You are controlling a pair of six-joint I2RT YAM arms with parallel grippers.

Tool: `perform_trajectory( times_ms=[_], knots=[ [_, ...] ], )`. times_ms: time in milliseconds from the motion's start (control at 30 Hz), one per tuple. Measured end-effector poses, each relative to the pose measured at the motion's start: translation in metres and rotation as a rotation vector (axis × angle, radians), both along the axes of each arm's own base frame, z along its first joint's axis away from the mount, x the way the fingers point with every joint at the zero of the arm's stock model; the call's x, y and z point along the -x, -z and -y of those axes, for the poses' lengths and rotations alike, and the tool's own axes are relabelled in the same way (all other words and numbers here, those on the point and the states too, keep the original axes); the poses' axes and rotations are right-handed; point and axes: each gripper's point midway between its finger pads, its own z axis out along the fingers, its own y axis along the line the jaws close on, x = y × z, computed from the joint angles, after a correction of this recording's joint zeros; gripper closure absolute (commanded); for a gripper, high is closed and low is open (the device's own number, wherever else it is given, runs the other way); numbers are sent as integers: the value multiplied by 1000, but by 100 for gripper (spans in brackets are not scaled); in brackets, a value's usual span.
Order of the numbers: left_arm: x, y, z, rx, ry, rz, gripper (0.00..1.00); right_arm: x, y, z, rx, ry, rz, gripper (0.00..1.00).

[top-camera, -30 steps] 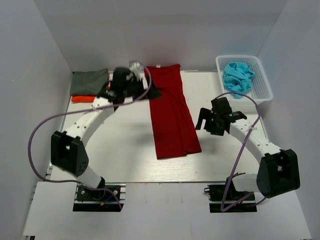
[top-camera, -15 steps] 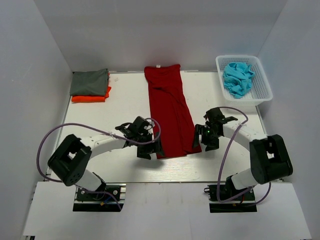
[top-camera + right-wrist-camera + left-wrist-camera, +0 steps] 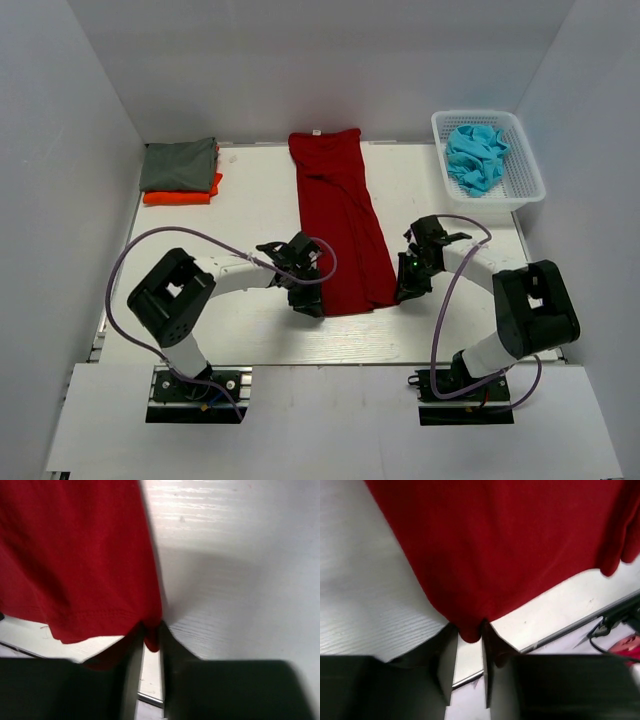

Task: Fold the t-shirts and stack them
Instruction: Grab the bottom of the folded rectangular tshirt with both arms, then fold the folded rectangular tshirt in 1/3 of the way

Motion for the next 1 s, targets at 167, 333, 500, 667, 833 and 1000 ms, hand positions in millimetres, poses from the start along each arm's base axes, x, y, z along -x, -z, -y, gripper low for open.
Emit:
perform_trajectory(
  times_ms=[167, 333, 500, 667, 833, 1000],
  knots=[
    [-5, 2, -1, -37, -1, 4, 100, 1, 1, -3, -19, -13, -10, 100],
    [-11, -1, 0, -90, -2, 13, 100, 5, -3, -4, -33, -21, -10, 100],
    [9, -11, -5, -106, -15, -27, 100, 26, -21, -7, -80, -19, 4, 100],
    [20, -29, -5, -105, -25, -40, 100, 34, -39, -6, -85, 8, 0, 100],
    [-24, -70, 16, -34, -81, 67, 100, -1, -70, -13, -77, 34, 62, 100],
    [-70, -95, 15, -8, -172, 147, 100, -57, -105, -26, -73, 61, 162, 100]
  ],
)
